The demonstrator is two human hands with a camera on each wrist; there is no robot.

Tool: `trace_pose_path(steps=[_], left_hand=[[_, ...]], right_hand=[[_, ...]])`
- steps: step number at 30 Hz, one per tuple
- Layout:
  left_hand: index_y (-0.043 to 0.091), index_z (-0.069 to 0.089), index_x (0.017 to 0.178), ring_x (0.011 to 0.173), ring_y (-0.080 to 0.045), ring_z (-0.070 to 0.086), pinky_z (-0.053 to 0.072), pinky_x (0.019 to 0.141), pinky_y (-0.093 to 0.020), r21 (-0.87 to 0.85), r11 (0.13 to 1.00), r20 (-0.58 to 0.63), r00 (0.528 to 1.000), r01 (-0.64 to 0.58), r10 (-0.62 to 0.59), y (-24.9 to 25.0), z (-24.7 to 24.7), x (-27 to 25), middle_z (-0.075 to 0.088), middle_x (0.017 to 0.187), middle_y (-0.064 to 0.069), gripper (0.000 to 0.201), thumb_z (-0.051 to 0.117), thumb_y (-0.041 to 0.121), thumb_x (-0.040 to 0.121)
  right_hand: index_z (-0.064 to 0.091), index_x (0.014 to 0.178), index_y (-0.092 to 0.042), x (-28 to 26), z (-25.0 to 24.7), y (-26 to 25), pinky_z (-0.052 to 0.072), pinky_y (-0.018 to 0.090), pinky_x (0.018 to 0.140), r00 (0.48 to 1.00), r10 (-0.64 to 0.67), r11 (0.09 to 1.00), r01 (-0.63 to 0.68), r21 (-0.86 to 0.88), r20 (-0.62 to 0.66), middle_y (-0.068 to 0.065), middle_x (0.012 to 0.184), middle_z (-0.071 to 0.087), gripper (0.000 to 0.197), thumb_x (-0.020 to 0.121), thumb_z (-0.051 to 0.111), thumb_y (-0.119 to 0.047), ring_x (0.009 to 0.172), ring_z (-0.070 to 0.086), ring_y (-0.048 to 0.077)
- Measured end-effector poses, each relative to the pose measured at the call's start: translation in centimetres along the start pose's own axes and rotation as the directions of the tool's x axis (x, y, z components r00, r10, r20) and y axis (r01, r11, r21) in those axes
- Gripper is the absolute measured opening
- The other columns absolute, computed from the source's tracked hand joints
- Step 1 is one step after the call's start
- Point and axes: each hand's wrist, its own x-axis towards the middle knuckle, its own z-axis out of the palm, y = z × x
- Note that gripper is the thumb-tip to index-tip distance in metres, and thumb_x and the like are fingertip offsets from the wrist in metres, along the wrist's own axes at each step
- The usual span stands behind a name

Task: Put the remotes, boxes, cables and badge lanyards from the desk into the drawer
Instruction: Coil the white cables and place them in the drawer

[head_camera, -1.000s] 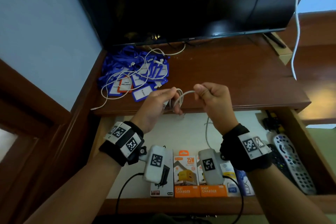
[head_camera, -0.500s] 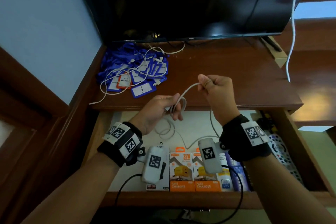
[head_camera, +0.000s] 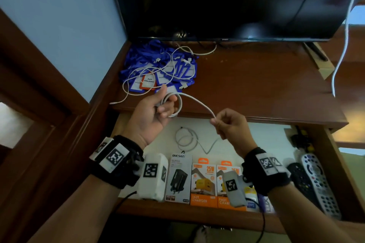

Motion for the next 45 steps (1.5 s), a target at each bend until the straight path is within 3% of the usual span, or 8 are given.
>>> trace_pose_path(steps=[8,13,19,23,26,30,35,45], left_hand=[[0.006,0.061,0.085,0.049,-0.006,0.035,0.03,0.062,-0.021,0.04,0.985,-0.21,0.962,-0.169,0.174,1.0,-0.8,-0.6,0.038,0.05,0.006,0.028,0.046,0.026,0.098],[0.009,0.061,0.085,0.052,-0.008,0.038,0.033,0.062,-0.024,0.281,0.935,-0.186,0.944,-0.215,0.272,1.5,-1.0,0.7,0.039,0.055,0.005,0.026,0.045,0.023,0.1],[0.012,0.059,0.079,0.065,-0.006,0.055,0.037,0.073,-0.027,0.667,0.731,-0.023,0.976,-0.144,0.214,2.7,-1.5,0.9,0.058,0.066,0.002,0.032,0.043,0.032,0.1],[0.016,0.066,0.081,0.074,0.005,0.057,0.039,0.073,-0.018,0.725,0.674,0.088,0.99,-0.139,0.11,3.4,-2.8,1.8,0.067,0.073,0.014,0.034,0.043,0.034,0.099],[0.013,0.066,0.079,0.073,-0.002,0.061,0.044,0.069,-0.011,0.709,0.69,0.191,0.981,-0.145,0.009,4.3,-3.5,2.5,0.069,0.073,0.006,0.038,0.042,0.033,0.1],[0.011,0.066,0.082,0.074,-0.017,0.063,0.043,0.09,-0.036,0.658,0.749,0.294,0.942,-0.075,-0.164,5.2,-4.4,3.2,0.068,0.071,-0.009,0.041,0.041,0.041,0.096],[0.005,0.061,0.074,0.048,-0.013,0.053,0.045,0.059,-0.021,0.516,0.856,0.368,0.898,0.016,-0.239,5.5,-5.1,3.6,0.056,0.048,-0.002,0.043,0.042,0.041,0.088],[0.013,0.056,0.059,0.04,-0.012,0.04,0.037,0.046,-0.02,0.288,0.952,0.387,0.896,0.107,-0.217,7.2,-5.3,4.2,0.041,0.04,-0.001,0.045,0.039,0.042,0.089]], right_hand=[[0.065,0.072,-0.032,0.6,1.5,0.7,0.045,0.032,0.057,0.986,-0.161,0.878,0.164,-0.449,0.046,-0.008,0.061,0.059,0.022,0.084,0.071,-0.015,0.056,0.05,0.011],[0.075,0.083,-0.018,1.2,3.9,-3.1,0.051,0.03,0.064,0.9,-0.237,0.653,0.427,-0.625,0.366,-0.002,0.081,0.074,0.011,0.085,0.065,-0.022,0.073,0.067,0.021],[0.067,0.071,-0.01,2.1,6.5,-7.5,0.047,0.041,0.064,0.811,-0.282,0.607,0.564,-0.559,0.512,0.002,0.071,0.066,0.015,0.082,0.056,-0.015,0.071,0.055,0.029],[0.064,0.068,-0.012,3.0,7.7,-8.8,0.042,0.031,0.069,0.847,-0.279,0.678,0.508,-0.531,0.453,-0.003,0.069,0.062,0.016,0.082,0.057,-0.01,0.072,0.051,0.025],[0.062,0.07,-0.019,3.7,8.3,-9.7,0.037,0.015,0.068,0.904,-0.243,0.765,0.402,-0.503,0.353,-0.004,0.069,0.058,0.017,0.083,0.056,-0.009,0.072,0.049,0.005],[0.06,0.07,-0.014,4.5,9.0,-10.6,0.038,0.013,0.064,0.95,-0.263,0.854,0.309,-0.419,0.166,-0.009,0.066,0.056,0.02,0.086,0.052,-0.005,0.064,0.05,0.0],[0.063,0.07,-0.006,5.1,10.8,-11.2,0.036,0.012,0.056,0.981,-0.192,0.911,0.182,-0.371,0.01,-0.001,0.063,0.058,0.025,0.09,0.052,0.003,0.055,0.044,-0.001],[0.06,0.074,0.003,6.2,13.1,-13.0,0.031,0.008,0.045,0.989,-0.151,0.938,0.139,-0.318,-0.013,-0.017,0.041,0.047,0.027,0.097,0.048,-0.004,0.039,0.042,0.0]])
